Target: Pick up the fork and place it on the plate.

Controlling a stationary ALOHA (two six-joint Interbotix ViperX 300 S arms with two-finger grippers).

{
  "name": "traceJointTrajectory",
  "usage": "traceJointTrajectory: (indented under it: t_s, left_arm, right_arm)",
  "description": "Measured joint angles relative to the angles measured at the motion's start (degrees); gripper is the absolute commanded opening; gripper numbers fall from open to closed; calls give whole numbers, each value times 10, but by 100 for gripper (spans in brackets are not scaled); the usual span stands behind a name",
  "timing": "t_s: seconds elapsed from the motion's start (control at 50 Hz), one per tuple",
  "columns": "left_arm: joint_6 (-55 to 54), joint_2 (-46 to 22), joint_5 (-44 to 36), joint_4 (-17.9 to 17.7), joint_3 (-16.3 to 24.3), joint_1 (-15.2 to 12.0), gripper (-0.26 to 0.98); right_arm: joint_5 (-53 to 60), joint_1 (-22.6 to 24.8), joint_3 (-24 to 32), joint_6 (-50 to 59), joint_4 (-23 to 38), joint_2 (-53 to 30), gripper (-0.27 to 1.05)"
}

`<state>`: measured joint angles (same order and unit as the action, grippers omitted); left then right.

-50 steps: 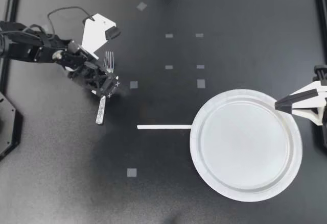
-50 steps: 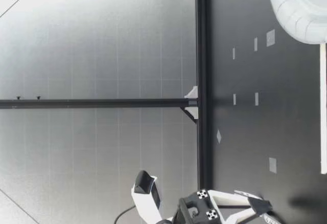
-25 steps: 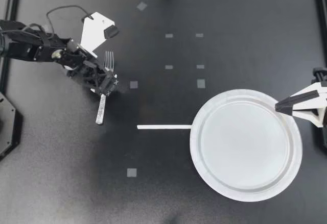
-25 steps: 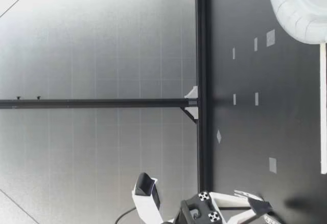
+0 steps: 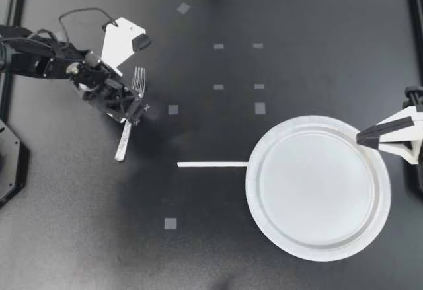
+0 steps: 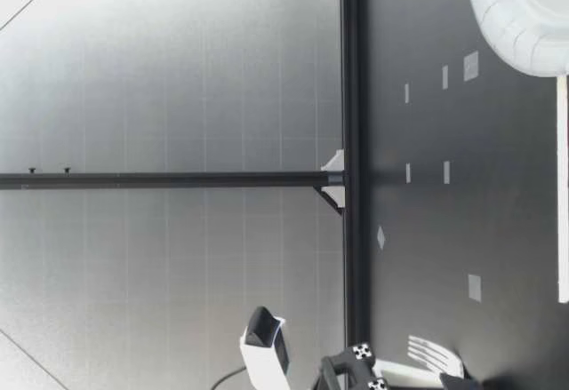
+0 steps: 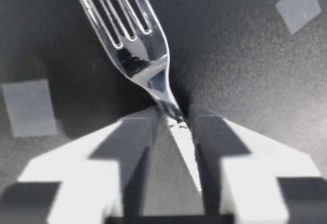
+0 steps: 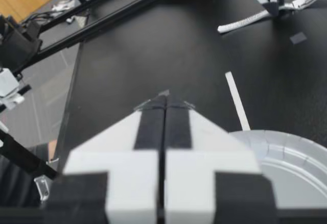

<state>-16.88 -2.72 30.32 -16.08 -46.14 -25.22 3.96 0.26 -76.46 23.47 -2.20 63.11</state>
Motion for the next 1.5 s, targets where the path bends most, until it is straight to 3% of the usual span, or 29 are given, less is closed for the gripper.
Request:
traceJointTrajectory:
  t_s: [0.12, 0.26, 0.3, 0.36, 0.4, 0.42, 0.46, 0.48, 0.5, 0.52, 0.56, 0.58, 0.6, 0.62, 0.66, 0.68, 0.72, 0.76, 0.78, 0.88, 0.92, 1.02, 1.06, 1.08, 1.14, 1.24, 1.28, 1.34, 1.5]
  left_arm:
    - [2, -4, 20, -19, 3, 3, 9]
    - [5, 1, 31, -22, 11, 15, 8]
    - [10, 10, 41, -24, 13, 31, 8]
    - [33, 47, 46, -25, 56, 45, 8]
    - [33, 47, 46, -25, 56, 45, 8]
    - [47, 69, 47, -25, 93, 47, 8]
    - [47, 69, 47, -25, 93, 47, 8]
    - [65, 83, 49, -25, 134, 52, 8]
    - [65, 83, 49, -25, 134, 52, 8]
    - [85, 91, 47, -25, 174, 58, 8]
    - [85, 91, 47, -25, 174, 58, 8]
    - [112, 91, 41, -25, 214, 67, 8]
    - [112, 91, 41, -25, 214, 67, 8]
    - [136, 83, 29, -25, 250, 79, 8]
    - [136, 83, 29, -25, 250, 79, 8]
    - [160, 70, 14, -25, 282, 93, 8]
    - [160, 70, 14, -25, 282, 93, 8]
    - [183, 53, -4, -26, 307, 109, 8]
    - [208, 35, -24, -26, 331, 129, 8]
    - [247, 21, -72, -27, 356, 162, 8]
    - [247, 21, -72, -27, 356, 162, 8]
    - [278, 35, -189, -27, 341, 182, 8]
    - [278, 35, -189, -27, 341, 182, 8]
    - [282, 50, -237, -28, 319, 187, 8]
    - [282, 63, -278, -29, 298, 193, 8]
    - [281, 100, -394, -28, 226, 213, 8]
    - [281, 100, -394, -28, 226, 213, 8]
    - [277, 113, -461, -28, 195, 229, 8]
    - [269, 93, -487, -25, 192, 236, 8]
  right_arm:
    - [1, 0, 0, -1, 8, 0, 4]
    - [4, 0, 0, 0, 13, 0, 4]
    - [4, 0, 0, 0, 13, 0, 4]
    - [4, 0, 1, 0, 14, -1, 4]
    - [4, 0, 1, 0, 14, -1, 4]
    - [4, 0, 4, 0, 14, -5, 4]
    - [4, 0, 4, 0, 14, -5, 5]
    - [4, 0, 12, 0, 14, -13, 5]
    - [4, 0, 12, 0, 14, -13, 5]
    - [4, 0, 22, -1, 15, -27, 5]
    - [4, 0, 22, -1, 15, -27, 7]
    - [4, 0, 33, -4, 19, -44, 8]
    - [4, 0, 33, -4, 19, -44, 9]
    - [7, 0, 47, -11, 31, -66, 10]
    - [7, 0, 47, -11, 31, -66, 14]
    - [15, 1, 60, -22, 45, -87, 16]
    - [29, 0, 69, -34, 55, -104, 19]
    - [29, 0, 69, -34, 55, -104, 25]
    - [50, 0, 78, -49, 60, -119, 28]
    - [92, 0, 86, -69, 60, -145, 41]
    - [113, 0, 87, -72, 57, -163, 44]
    - [148, 0, 91, -76, 49, -207, 47]
    - [161, 0, 94, -78, 48, -233, 47]
    - [161, 0, 94, -78, 48, -233, 47]
    - [174, 1, 98, -83, 47, -251, 47]
    - [195, -14, 109, -102, 47, -289, 48]
    - [202, -26, 114, -112, 47, -305, 48]
    - [210, -38, 120, -120, 47, -322, 48]
    - [243, -52, 163, -125, 47, -389, 48]
